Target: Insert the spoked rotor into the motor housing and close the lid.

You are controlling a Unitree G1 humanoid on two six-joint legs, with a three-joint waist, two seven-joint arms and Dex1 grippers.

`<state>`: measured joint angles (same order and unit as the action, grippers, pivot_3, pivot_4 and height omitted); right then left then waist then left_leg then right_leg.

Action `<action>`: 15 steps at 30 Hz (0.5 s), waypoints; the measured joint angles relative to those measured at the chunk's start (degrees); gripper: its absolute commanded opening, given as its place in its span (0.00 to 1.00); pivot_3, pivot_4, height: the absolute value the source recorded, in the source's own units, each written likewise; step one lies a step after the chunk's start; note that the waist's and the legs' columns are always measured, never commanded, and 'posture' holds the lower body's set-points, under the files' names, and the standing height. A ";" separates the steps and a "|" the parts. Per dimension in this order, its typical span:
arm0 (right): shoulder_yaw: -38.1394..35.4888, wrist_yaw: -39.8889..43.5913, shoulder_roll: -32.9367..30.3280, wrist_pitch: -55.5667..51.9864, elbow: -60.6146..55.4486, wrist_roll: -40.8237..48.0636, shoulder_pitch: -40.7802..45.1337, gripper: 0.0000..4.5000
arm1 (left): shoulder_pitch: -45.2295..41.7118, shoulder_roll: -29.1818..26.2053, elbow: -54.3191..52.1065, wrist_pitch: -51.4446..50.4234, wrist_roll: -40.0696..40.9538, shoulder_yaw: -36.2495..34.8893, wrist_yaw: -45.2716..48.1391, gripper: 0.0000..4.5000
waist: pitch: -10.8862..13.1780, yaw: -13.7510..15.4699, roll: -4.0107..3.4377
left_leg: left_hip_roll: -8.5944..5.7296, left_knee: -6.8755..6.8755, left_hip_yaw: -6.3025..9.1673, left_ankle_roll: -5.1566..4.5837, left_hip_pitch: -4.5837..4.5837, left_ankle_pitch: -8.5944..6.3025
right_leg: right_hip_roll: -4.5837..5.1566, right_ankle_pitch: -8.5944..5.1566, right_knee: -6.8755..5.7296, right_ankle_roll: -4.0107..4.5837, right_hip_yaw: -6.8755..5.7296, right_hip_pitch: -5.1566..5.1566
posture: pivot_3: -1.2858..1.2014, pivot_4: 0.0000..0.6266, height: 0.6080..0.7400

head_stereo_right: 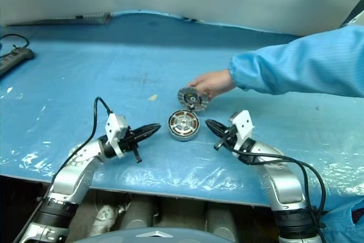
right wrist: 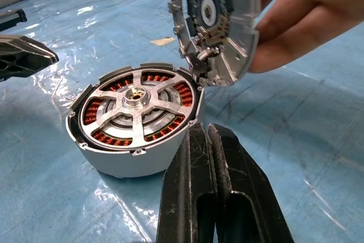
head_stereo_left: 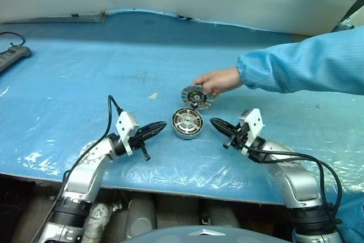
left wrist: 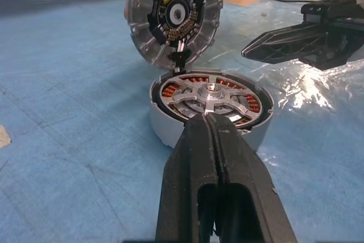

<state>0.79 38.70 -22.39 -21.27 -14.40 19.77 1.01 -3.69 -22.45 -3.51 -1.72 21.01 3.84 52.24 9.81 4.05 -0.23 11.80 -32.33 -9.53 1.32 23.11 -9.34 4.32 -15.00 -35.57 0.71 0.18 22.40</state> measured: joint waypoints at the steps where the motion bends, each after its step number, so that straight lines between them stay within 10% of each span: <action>1: 0.00 -0.13 -0.12 -0.68 0.00 0.08 0.05 0.00 | 0.00 -0.12 0.00 0.05 0.01 -0.03 0.02 0.01 | 0.00 0.01 0.00 | 0.00 0.00 0.00 0.00 -0.01 0.00 | 0.01 0.00 0.00 0.00 0.00 -0.01 | 0.52 0.24 1.00; 15: -0.39 -2.90 -1.86 2.61 16.47 -5.51 12.81 0.00 | -0.34 -0.32 1.58 2.05 0.04 -0.14 1.25 0.01 | -0.01 -0.15 -0.01 | -0.02 -0.23 0.00 0.02 -0.02 0.02 | 0.00 0.01 -0.20 0.01 0.04 -0.02 | 0.52 0.24 1.00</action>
<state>0.40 35.79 -24.26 -18.67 2.08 14.25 13.82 -4.03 -22.77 -1.93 0.32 21.06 3.70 53.49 9.81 3.90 -0.24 11.77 -32.56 -9.54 1.35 23.09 -9.32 4.32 -14.99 -35.77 0.72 0.22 22.38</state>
